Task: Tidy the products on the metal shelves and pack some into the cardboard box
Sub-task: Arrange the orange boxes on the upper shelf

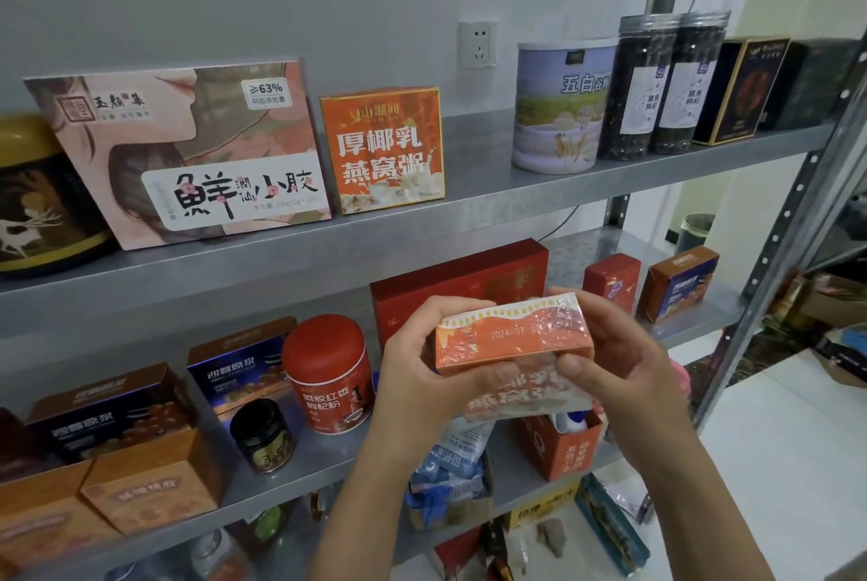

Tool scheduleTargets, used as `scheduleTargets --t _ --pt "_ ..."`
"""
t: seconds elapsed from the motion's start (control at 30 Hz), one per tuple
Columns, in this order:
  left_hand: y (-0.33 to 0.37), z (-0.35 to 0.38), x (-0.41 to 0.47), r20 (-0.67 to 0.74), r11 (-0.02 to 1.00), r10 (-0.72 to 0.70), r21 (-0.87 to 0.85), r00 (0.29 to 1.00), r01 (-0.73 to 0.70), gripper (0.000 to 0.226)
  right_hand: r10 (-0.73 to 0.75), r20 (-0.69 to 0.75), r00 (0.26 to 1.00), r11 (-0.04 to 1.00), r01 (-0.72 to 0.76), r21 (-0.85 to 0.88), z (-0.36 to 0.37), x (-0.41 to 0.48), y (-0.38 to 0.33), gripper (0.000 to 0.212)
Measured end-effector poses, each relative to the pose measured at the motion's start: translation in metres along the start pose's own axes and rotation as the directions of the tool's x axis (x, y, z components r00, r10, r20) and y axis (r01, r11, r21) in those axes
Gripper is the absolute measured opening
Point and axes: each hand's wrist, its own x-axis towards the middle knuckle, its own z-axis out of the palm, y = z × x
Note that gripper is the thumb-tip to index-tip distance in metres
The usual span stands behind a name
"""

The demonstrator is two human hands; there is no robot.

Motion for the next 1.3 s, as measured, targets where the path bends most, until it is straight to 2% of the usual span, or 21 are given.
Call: scheduleTargets --t 0.1,0.17,0.23,0.27,0.33,0.43,0.57,0.7,0.83,0.97,1.03,1.1,1.17,1.23,1.3 --pt "-0.001 0.001 0.003 -0.032 0.997 -0.013 -0.078 0.999 0.01 0.052 0.029 0.052 0.998 0.994 -0.023 -0.105 -0.007 -0.003 0.007 0.068" --pt "-0.002 -0.001 0.005 -0.059 0.986 -0.042 -0.166 0.997 0.031 0.059 0.058 0.037 0.998 0.984 -0.051 -0.169 -0.01 -0.006 0.014 0.062" --pt "-0.002 -0.004 0.006 -0.034 0.984 -0.044 -0.175 0.998 0.038 0.061 0.069 -0.034 0.997 0.977 -0.075 -0.197 -0.011 -0.008 0.021 0.052" --pt "-0.002 -0.005 0.007 -0.007 0.99 -0.027 -0.138 1.0 0.026 0.059 0.065 -0.066 0.996 0.977 -0.077 -0.198 -0.011 -0.009 0.023 0.053" --pt "0.0 -0.009 0.009 0.039 0.999 0.034 0.04 0.999 -0.036 0.058 0.032 -0.123 0.992 0.979 -0.056 -0.196 -0.012 -0.011 0.026 0.057" --pt "0.008 -0.013 0.013 0.065 0.915 0.135 0.375 0.989 -0.149 0.06 -0.033 -0.179 0.983 0.967 -0.014 -0.256 -0.014 -0.009 0.024 0.047" --pt "0.017 -0.001 0.018 0.213 0.827 0.183 0.495 0.96 -0.268 0.068 -0.121 -0.121 0.985 0.908 0.06 -0.415 -0.011 -0.004 0.023 0.052" --pt "0.016 -0.002 0.023 0.205 0.901 0.141 0.378 0.969 -0.211 0.053 -0.14 -0.1 0.985 0.881 0.077 -0.468 -0.01 0.001 0.025 0.058" --pt "0.011 -0.015 0.025 0.134 0.981 0.109 0.147 0.985 -0.129 0.05 -0.206 -0.044 0.978 0.856 0.158 -0.492 -0.007 0.007 0.021 0.06" --pt "0.007 -0.021 0.022 0.058 0.997 0.061 -0.055 0.996 -0.058 0.057 -0.165 -0.016 0.986 0.956 0.156 -0.249 -0.003 0.009 0.025 0.079" --pt "0.007 -0.02 0.02 0.035 0.995 0.052 -0.09 0.998 -0.049 0.059 -0.121 0.017 0.992 0.973 0.122 -0.197 -0.001 0.008 0.024 0.07" --pt "0.008 -0.018 0.019 0.018 0.993 0.052 -0.106 0.998 -0.05 0.059 -0.131 -0.012 0.991 0.963 0.125 -0.238 0.002 0.006 0.023 0.054" --pt "0.009 -0.013 0.019 -0.018 0.993 0.059 -0.103 0.998 -0.061 0.058 -0.159 -0.073 0.985 0.951 0.133 -0.28 0.006 0.003 0.021 0.049" --pt "0.009 -0.006 0.016 -0.114 0.998 0.048 -0.044 0.992 -0.053 0.054 -0.236 -0.158 0.959 0.908 0.16 -0.386 0.01 0.003 0.02 0.045" --pt "0.01 0.002 0.012 -0.262 0.998 -0.049 0.035 0.964 0.06 0.053 -0.374 -0.19 0.908 0.808 0.218 -0.547 0.01 0.005 0.02 0.042"
